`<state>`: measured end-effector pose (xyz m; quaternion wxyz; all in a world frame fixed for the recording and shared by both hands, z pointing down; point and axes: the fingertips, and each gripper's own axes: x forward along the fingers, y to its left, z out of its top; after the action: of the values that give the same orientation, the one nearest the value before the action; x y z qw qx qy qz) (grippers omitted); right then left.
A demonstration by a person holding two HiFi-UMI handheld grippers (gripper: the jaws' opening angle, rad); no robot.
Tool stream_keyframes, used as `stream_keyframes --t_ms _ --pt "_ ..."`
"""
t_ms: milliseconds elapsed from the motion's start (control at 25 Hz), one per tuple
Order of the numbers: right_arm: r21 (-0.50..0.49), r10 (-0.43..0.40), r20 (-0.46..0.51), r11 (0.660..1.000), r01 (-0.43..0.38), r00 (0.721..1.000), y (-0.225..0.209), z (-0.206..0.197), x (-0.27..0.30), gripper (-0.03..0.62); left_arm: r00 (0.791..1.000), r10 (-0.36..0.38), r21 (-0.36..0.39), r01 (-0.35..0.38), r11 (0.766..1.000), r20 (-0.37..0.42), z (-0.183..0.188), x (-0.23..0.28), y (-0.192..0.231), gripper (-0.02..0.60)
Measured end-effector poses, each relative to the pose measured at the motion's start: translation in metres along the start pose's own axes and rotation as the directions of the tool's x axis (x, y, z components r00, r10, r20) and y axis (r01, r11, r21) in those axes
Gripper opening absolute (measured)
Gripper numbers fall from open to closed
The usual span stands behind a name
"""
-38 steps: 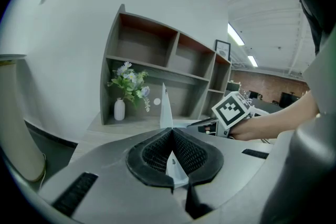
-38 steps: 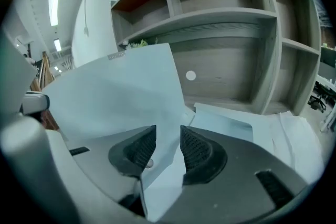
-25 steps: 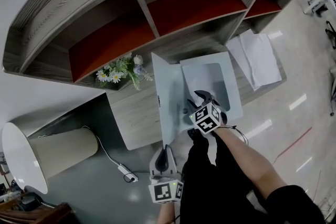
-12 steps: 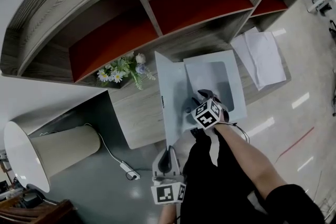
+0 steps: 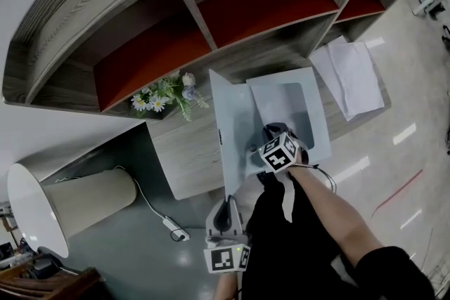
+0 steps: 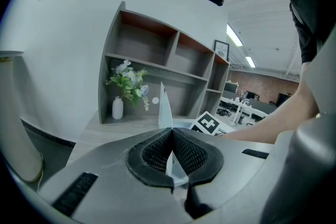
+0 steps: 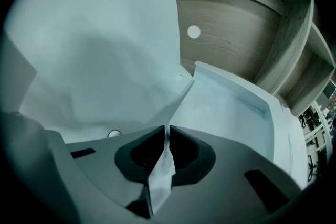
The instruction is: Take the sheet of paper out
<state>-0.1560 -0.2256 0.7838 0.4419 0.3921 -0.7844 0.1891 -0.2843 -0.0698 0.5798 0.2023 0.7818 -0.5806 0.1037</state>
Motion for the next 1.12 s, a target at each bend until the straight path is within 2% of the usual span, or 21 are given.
stream_keyframes --t_ms 480,1120 --pt "-0.005 -0.001 0.025 1.000 0.001 1.000 0.000 0.001 -0.007 0.012 1.000 -0.006 0.007 0.006 1.000 0.003 0.002 0.001 -0.004 0.014" --pt "0.123 0.084 0.168 0.987 -0.105 0.982 0.012 0.037 -0.040 0.012 1.000 -0.010 0.015 0.010 1.000 0.010 0.001 0.002 -0.004 0.014"
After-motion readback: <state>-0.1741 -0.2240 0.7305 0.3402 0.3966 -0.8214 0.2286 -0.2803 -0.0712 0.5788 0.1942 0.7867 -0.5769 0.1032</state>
